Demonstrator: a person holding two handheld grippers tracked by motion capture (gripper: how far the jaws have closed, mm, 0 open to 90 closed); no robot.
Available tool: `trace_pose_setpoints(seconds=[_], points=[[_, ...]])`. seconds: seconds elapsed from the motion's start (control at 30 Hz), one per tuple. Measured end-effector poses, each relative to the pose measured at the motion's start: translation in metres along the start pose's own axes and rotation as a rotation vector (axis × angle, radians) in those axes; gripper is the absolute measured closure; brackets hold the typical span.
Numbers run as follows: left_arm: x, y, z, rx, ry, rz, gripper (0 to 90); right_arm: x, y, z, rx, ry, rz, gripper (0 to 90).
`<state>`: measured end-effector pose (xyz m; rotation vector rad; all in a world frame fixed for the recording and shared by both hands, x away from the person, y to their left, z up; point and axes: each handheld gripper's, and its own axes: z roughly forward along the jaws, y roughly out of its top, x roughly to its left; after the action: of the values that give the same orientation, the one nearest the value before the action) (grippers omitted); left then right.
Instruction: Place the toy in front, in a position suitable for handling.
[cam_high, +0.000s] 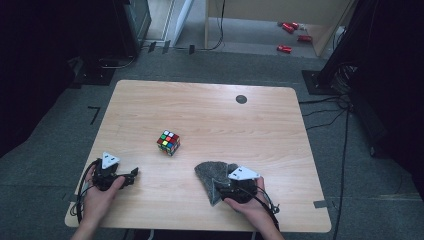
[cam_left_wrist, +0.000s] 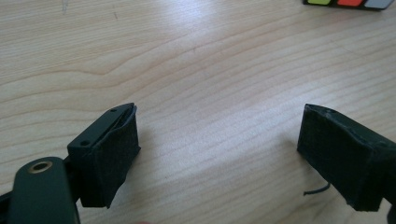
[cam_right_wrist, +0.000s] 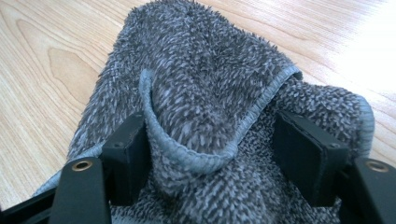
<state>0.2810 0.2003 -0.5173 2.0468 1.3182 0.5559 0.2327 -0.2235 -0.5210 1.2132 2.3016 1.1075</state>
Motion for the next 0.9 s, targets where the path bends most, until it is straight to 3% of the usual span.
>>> trace_pose_setpoints(seconds=[0.1,0.13,0.2,0.3,0.5,0.63,0.9], points=[[0.001,0.0,0.0,-0.003,-0.007,-0.005,12.2,-0.001,0.0,0.0,-0.001,-0.002,-0.001,35.5],[0.002,0.0,-0.001,-0.005,-0.012,-0.028,12.2,-0.003,-0.001,-0.001,-0.009,-0.003,0.003,41.7],[0.002,0.001,-0.002,-0.015,-0.019,-0.053,12.0,-0.004,-0.001,-0.001,-0.014,-0.002,0.005,45.5],[0.0,0.003,-0.003,-0.031,-0.035,-0.058,11.7,-0.004,-0.001,-0.001,-0.016,0.002,0.003,49.8],[-0.018,0.019,0.001,-0.059,-0.066,-0.025,11.7,-0.006,-0.001,-0.001,-0.024,0.012,0.007,58.7],[-0.029,0.028,0.007,-0.058,-0.103,-0.003,11.5,-0.006,-0.001,-0.001,-0.025,0.015,0.011,59.3],[-0.048,0.039,0.021,-0.054,-0.123,0.04,10.8,-0.006,-0.001,-0.001,-0.03,0.011,0.015,59.6]])
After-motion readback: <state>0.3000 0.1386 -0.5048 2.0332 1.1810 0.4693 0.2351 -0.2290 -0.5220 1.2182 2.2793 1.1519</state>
